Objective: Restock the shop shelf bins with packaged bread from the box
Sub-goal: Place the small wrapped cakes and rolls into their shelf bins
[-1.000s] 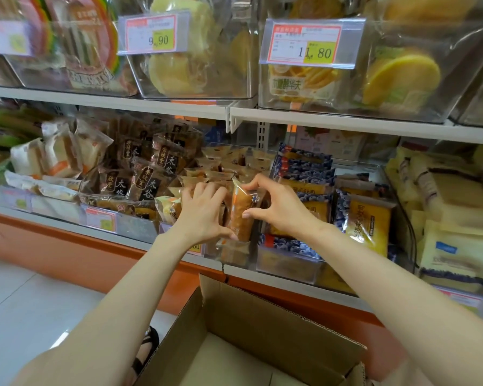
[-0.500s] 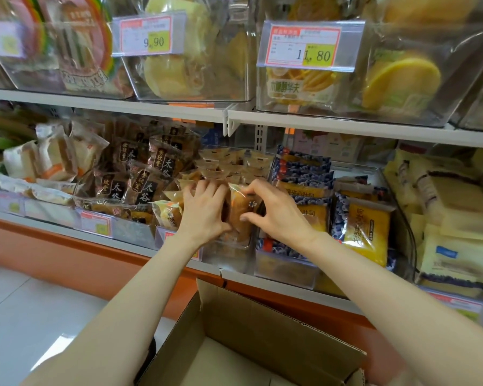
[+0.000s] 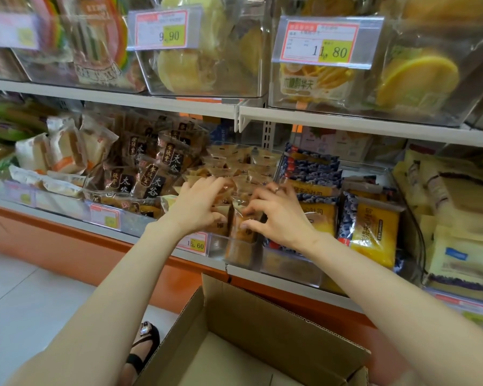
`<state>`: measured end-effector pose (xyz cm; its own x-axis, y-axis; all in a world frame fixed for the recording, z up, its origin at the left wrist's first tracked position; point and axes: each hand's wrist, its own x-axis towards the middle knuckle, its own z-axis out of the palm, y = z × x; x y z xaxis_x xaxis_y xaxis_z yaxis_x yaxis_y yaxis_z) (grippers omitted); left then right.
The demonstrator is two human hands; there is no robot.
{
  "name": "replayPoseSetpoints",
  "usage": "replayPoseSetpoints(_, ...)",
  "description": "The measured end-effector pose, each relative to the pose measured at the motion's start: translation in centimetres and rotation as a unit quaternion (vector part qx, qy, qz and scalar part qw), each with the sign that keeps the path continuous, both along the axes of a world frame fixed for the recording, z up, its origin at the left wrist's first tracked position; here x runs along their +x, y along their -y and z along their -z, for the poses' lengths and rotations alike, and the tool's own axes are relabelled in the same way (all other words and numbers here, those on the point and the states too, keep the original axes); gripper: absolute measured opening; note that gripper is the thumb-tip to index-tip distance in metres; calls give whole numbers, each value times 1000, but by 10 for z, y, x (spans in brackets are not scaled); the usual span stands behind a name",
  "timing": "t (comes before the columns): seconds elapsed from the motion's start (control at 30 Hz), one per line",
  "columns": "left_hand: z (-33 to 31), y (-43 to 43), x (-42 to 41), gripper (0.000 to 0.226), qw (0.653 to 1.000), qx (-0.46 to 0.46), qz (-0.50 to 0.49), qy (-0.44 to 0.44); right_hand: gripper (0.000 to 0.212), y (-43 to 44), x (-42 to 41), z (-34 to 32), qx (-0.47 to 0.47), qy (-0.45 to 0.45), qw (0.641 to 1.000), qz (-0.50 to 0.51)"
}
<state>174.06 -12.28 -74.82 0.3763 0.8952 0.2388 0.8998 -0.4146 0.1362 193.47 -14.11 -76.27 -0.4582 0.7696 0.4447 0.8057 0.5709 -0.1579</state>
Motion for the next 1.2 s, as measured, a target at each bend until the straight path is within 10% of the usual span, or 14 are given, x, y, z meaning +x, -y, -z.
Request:
replayPoseSetpoints(0.37, -6, 3, -2, 11, 998, -17, 20, -56, 27, 2, -10, 6, 26, -11, 1000, 12)
replayPoseSetpoints(0.67, -22, -4, 8, 32, 987, 7, 23, 156, 24, -13, 29, -12, -45, -163, 985, 41)
replayPoseSetpoints(1.2, -6, -169, 66, 52, 992, -90, 50, -70, 29, -181, 74, -35, -13, 70, 985, 157)
